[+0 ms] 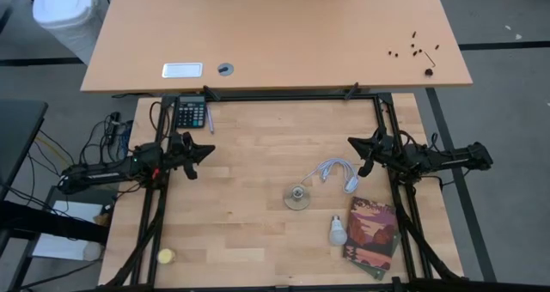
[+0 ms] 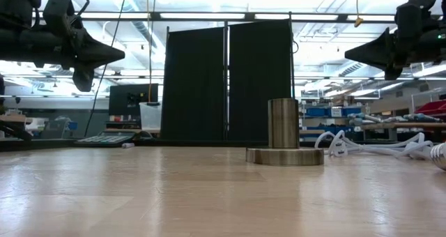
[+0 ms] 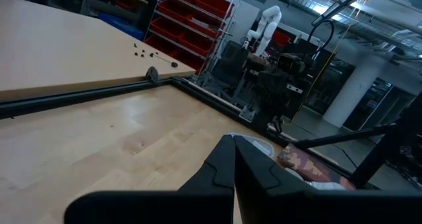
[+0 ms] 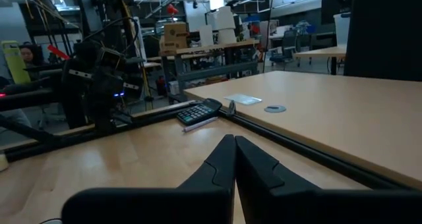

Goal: Screw lightbulb
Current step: Return to Home Position

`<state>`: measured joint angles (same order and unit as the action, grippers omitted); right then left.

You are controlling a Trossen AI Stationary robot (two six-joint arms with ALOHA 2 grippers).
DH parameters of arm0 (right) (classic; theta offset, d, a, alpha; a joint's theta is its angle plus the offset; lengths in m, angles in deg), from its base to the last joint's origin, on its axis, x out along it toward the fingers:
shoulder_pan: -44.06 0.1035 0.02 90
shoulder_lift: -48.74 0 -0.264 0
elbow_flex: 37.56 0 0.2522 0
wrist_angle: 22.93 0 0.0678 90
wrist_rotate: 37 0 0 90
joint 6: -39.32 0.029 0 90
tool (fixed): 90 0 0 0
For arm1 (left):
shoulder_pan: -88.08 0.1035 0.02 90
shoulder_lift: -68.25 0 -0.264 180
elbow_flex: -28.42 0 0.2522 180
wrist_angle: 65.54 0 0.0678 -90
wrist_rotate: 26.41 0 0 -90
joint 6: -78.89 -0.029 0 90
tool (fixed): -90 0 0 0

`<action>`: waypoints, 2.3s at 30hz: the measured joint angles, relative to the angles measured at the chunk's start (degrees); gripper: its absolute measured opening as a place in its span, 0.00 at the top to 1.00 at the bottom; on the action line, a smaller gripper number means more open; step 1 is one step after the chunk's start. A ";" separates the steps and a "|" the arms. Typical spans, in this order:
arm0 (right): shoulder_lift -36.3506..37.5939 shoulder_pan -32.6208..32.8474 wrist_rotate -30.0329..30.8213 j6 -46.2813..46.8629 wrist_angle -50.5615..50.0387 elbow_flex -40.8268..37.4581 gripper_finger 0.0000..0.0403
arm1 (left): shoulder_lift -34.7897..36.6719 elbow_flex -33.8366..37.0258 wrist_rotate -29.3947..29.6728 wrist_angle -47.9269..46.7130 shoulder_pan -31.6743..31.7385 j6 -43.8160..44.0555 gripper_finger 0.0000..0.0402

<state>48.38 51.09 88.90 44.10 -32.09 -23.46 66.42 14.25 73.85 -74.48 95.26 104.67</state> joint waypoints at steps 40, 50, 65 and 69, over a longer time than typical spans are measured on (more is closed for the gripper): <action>0.00 0.00 0.00 -0.01 0.00 0.00 0.95 | 0.00 0.00 0.04 0.03 0.00 0.00 0.99; 0.00 0.00 -0.02 0.00 0.00 0.00 0.94 | 0.00 0.00 0.04 0.02 0.00 0.00 0.99; 0.00 0.00 -0.02 -0.02 0.00 0.00 0.95 | 0.00 0.00 0.04 0.03 -0.01 0.00 0.99; 0.00 0.00 -0.02 -0.02 0.00 0.00 0.94 | 0.00 0.00 0.04 0.02 0.00 0.00 0.99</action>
<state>48.38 51.09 88.88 44.07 -32.09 -23.46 66.42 14.25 73.90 -74.46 95.26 104.67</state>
